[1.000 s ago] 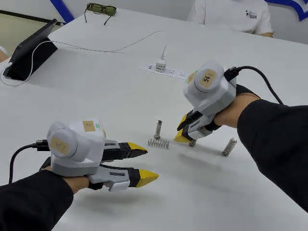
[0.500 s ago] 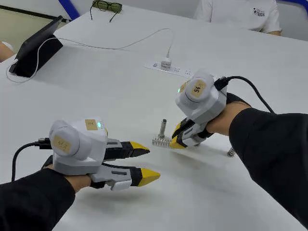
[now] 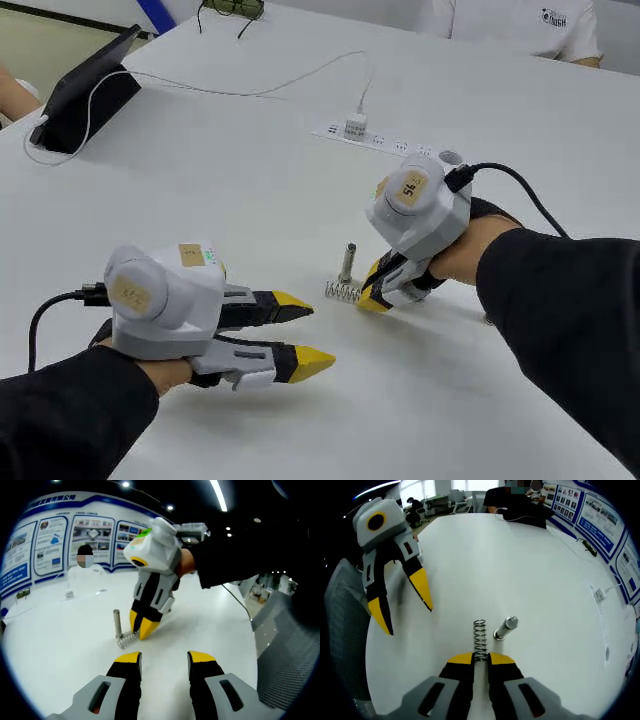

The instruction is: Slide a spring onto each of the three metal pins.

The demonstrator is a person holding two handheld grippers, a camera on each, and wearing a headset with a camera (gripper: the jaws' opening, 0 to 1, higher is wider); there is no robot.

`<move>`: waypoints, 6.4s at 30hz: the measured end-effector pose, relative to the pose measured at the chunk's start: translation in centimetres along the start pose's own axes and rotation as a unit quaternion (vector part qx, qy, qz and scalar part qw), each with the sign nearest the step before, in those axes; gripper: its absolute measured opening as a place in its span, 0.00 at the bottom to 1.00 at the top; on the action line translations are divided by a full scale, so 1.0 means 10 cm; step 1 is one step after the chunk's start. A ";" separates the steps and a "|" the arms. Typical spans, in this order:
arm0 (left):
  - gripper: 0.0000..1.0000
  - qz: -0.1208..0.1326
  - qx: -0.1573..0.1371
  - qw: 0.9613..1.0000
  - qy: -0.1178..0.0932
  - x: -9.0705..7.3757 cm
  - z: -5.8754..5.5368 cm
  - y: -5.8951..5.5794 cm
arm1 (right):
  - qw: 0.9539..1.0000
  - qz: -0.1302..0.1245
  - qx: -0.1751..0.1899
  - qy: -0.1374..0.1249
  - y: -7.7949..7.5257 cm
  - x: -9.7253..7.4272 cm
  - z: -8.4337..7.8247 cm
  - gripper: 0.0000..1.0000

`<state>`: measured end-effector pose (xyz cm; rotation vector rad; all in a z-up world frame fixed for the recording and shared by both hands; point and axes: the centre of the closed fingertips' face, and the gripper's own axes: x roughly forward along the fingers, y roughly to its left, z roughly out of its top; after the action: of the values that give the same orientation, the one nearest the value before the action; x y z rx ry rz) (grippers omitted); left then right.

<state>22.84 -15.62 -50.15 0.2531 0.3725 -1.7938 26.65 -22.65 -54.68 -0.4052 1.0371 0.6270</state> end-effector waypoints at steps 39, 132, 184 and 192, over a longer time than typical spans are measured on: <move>0.17 -0.060 0.085 0.995 -0.003 0.13 0.40 -0.41 | 0.994 0.014 -0.105 0.018 0.91 -0.83 0.06 0.11; 0.37 -0.041 0.051 0.998 -0.009 0.09 0.28 -0.35 | 0.994 0.016 -0.111 0.002 0.88 -1.01 0.43 0.12; 0.59 0.002 0.000 1.000 -0.012 -0.04 0.09 -0.05 | 0.998 -0.036 -0.053 0.005 -0.14 -0.72 0.65 0.12; 0.59 0.003 -0.005 1.000 -0.011 -0.04 0.06 -0.04 | 0.998 -0.032 -0.048 0.009 -0.16 -0.68 0.65 0.12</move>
<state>22.60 -15.43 -49.46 0.2277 0.3654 -1.7870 29.61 -21.98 -45.63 -0.5274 1.0096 0.6180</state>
